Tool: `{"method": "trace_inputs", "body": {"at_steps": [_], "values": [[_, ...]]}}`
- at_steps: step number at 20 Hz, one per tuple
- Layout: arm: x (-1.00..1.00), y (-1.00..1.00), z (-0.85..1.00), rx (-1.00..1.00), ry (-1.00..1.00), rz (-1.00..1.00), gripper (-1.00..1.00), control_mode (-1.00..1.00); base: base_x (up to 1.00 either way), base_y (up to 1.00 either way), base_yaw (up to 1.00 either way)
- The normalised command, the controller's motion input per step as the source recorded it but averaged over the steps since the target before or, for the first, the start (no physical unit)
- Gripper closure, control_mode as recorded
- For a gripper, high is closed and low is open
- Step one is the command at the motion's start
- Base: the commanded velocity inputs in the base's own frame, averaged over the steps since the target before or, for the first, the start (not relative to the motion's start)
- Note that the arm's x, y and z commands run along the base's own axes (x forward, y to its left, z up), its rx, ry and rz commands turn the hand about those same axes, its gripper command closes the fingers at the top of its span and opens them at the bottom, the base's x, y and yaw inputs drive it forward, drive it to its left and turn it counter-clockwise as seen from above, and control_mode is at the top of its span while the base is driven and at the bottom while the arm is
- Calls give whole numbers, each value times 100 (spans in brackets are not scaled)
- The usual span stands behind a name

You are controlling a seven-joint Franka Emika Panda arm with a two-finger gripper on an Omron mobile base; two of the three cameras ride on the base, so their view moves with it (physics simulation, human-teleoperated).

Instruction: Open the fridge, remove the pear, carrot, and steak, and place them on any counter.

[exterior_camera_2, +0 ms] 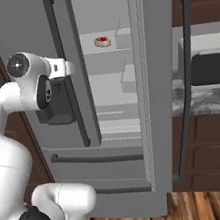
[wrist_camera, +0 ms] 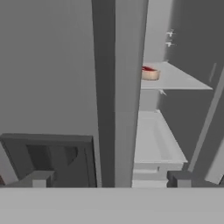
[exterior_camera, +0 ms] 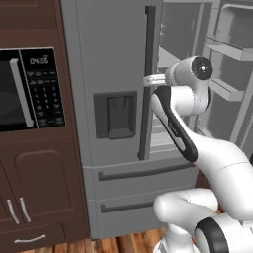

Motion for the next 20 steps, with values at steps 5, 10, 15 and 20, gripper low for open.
{"method": "trace_inputs", "body": {"at_steps": [5, 10, 15, 20], "values": [[67, 22, 0, -1, 0, 0, -100, -100, 0, 0, 0], [63, 17, 0, 0, -6, 0, -100, -100, 0, 0, 0], [68, 0, 0, 0, -5, 0, -100, -100, 0, 0, 0], [91, -7, 0, 2, -3, 0, -100, -100, 0, 0, 0]]}}
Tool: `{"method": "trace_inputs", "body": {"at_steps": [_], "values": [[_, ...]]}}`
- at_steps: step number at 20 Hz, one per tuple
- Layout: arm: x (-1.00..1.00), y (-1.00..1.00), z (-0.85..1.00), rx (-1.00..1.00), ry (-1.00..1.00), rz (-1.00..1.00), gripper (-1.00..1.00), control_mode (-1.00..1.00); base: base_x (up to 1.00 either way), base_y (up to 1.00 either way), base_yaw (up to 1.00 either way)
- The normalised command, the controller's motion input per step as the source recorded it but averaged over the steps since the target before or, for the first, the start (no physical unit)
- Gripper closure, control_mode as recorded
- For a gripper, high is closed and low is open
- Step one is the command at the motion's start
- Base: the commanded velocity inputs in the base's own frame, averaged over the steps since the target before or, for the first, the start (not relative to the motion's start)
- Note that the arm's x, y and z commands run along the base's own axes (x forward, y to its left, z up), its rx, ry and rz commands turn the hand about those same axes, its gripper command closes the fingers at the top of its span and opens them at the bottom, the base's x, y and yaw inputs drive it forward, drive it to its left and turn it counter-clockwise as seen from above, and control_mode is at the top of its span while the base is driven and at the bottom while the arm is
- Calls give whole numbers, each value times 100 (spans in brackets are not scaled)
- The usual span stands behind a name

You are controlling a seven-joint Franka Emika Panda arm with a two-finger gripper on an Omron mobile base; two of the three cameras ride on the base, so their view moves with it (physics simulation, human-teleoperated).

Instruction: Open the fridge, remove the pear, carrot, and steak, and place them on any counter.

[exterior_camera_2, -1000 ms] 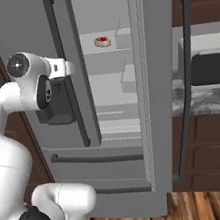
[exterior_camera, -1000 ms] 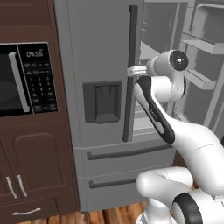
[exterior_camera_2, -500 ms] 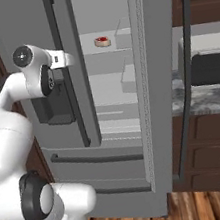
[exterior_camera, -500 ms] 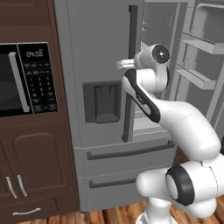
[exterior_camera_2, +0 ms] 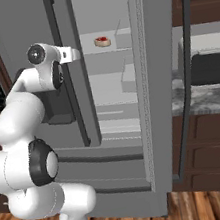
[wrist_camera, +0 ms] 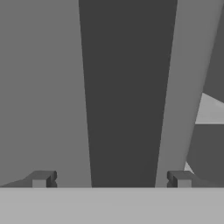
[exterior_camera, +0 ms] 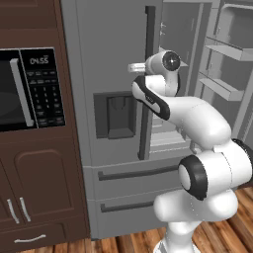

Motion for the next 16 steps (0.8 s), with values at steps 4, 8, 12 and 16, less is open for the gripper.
{"method": "trace_inputs", "body": {"at_steps": [4, 8, 12, 16], "values": [[99, -2, -3, 2, 0, 0, -100, -100, 0, 0, 0], [64, 0, -1, 1, 9, 0, 100, -100, 0, 0, 0], [-16, 0, 0, 0, 0, 0, 100, -100, 0, 0, 0], [-99, 0, 0, 0, -10, -2, 100, -100, 0, 0, 0]]}}
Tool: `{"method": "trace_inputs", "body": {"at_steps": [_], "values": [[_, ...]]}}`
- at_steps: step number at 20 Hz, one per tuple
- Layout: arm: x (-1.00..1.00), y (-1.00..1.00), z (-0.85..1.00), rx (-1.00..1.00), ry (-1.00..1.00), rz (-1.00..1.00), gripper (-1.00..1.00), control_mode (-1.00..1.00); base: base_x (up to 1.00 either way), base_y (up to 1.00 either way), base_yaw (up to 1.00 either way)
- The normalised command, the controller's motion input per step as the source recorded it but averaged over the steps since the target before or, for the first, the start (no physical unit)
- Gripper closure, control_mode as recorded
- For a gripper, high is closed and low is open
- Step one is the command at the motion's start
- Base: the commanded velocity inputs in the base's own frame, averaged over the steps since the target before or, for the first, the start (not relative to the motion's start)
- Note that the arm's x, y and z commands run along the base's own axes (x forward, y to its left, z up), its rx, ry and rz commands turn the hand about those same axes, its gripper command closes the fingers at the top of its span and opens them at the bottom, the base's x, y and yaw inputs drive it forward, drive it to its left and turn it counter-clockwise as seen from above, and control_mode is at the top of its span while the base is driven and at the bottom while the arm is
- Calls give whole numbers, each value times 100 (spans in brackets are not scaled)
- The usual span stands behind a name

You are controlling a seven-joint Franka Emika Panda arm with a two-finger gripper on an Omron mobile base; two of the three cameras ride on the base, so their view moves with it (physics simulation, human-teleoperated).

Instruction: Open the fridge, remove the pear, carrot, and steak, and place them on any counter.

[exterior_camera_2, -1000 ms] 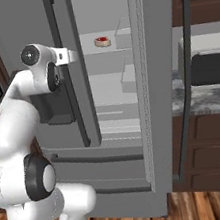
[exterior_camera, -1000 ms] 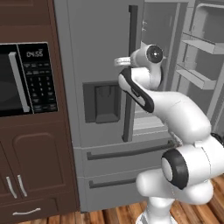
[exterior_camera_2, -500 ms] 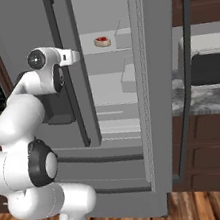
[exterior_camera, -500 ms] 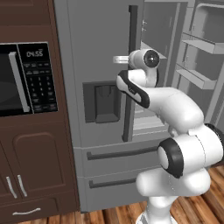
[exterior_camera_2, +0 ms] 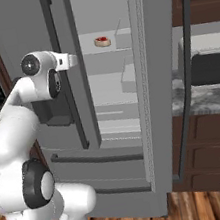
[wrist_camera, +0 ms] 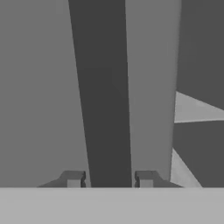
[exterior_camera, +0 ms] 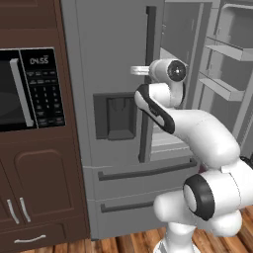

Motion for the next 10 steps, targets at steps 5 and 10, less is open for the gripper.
{"method": "trace_inputs", "body": {"at_steps": [5, 10], "values": [[-100, 6, 0, 0, -23, -3, 100, -100, 0, 0, 0], [-100, 24, -1, 0, -9, 0, 100, -100, 0, 0, 0]]}}
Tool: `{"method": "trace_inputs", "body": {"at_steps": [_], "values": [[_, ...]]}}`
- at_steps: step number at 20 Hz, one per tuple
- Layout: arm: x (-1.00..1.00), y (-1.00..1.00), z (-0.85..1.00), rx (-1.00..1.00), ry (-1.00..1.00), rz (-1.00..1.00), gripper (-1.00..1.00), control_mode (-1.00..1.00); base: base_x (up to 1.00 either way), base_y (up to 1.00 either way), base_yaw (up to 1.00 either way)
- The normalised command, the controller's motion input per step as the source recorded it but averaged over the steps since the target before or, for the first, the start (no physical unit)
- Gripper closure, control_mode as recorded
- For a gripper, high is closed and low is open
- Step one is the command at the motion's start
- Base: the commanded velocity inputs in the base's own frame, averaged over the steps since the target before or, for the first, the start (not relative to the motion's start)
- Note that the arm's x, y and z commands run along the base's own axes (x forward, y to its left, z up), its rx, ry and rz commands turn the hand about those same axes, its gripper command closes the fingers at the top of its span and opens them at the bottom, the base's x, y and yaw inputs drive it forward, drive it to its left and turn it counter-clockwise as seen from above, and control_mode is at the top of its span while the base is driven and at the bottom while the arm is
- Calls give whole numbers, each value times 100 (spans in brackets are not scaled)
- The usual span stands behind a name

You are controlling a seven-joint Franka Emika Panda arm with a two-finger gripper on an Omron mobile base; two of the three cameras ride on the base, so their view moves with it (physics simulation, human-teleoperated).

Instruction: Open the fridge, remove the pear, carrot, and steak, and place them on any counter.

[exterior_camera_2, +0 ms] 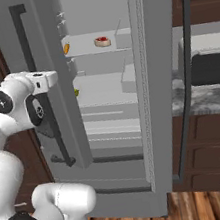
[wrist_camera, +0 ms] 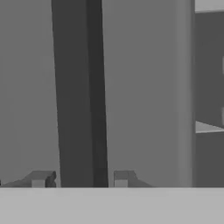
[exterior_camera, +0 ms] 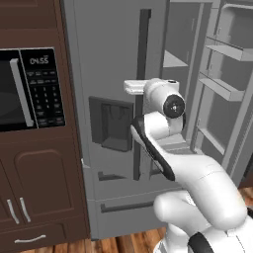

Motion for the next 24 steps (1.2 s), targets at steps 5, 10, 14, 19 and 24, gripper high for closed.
{"method": "trace_inputs", "body": {"at_steps": [5, 10, 14, 19, 24], "values": [[-94, 62, -12, -4, 11, -12, -100, -100, 0, 0, 0], [-83, 79, -7, -8, 23, -30, -100, -100, 0, 0, 0], [-100, -3, 2, 3, -4, -5, -100, -100, 0, 0, 0], [-92, -54, 6, 22, -4, 3, -100, -100, 0, 0, 0], [-20, -98, 0, 31, 0, 16, -100, -100, 0, 0, 0]]}}
